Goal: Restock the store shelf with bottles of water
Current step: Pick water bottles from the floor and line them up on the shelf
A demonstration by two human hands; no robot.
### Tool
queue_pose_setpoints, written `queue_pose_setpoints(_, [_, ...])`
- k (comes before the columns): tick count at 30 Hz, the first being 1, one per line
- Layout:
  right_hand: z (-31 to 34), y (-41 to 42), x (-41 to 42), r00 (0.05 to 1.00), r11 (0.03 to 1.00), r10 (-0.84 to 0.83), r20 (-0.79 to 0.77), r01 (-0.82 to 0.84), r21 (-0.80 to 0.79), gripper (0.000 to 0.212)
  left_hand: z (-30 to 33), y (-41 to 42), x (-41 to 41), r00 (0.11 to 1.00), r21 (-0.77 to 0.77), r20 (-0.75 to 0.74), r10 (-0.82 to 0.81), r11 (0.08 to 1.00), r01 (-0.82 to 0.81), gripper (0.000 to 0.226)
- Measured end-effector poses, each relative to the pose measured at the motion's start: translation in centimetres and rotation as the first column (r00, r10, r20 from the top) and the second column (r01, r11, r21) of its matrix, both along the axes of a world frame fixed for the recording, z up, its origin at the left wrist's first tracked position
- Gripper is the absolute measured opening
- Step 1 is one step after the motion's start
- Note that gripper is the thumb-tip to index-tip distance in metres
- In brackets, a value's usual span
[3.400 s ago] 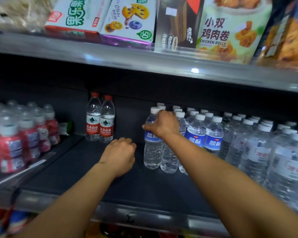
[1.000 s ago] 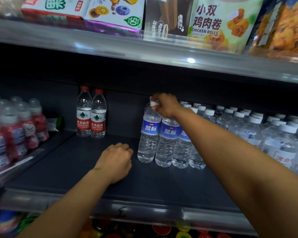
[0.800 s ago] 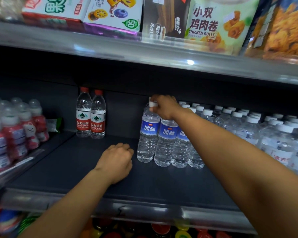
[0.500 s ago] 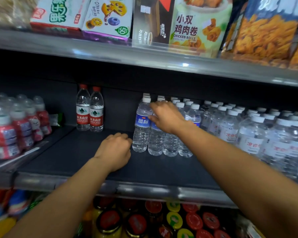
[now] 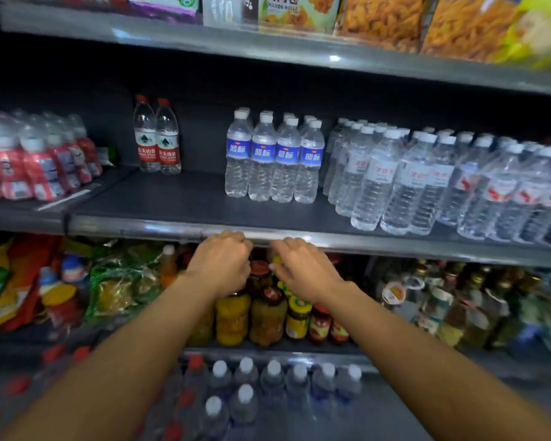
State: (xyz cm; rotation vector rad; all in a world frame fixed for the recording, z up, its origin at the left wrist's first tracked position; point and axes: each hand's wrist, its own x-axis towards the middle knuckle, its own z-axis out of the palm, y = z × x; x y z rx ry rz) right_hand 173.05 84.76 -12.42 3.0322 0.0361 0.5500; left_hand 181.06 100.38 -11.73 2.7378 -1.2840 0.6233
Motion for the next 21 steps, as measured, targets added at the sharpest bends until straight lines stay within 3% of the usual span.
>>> queue_pose_setpoints(12, [-20.6,0.8,-14.8,0.956,0.958,-0.13,-0.261,0.189,0.214,0.029,-17.4,-1.0,-12.6,0.934,0.231,-0.358,-0.009,0.968,0.098,0.031])
queue_pose_setpoints(16, [-26.0,0.0,-17.8,0.862,0.913,-0.205,-0.463,0.34,0.228,0.038,-22.7,-1.9,-14.8,0.886,0.291,-0.464,-0.011,0.943,0.164,0.02])
queue_pose_setpoints(21, [-29.8,-3.1,-19.6,0.794,0.85,-0.3,-0.529,0.474,0.229,0.036,-27.6,-4.6,-15.7,0.846,0.297,-0.533,-0.021,0.931,0.211,0.025])
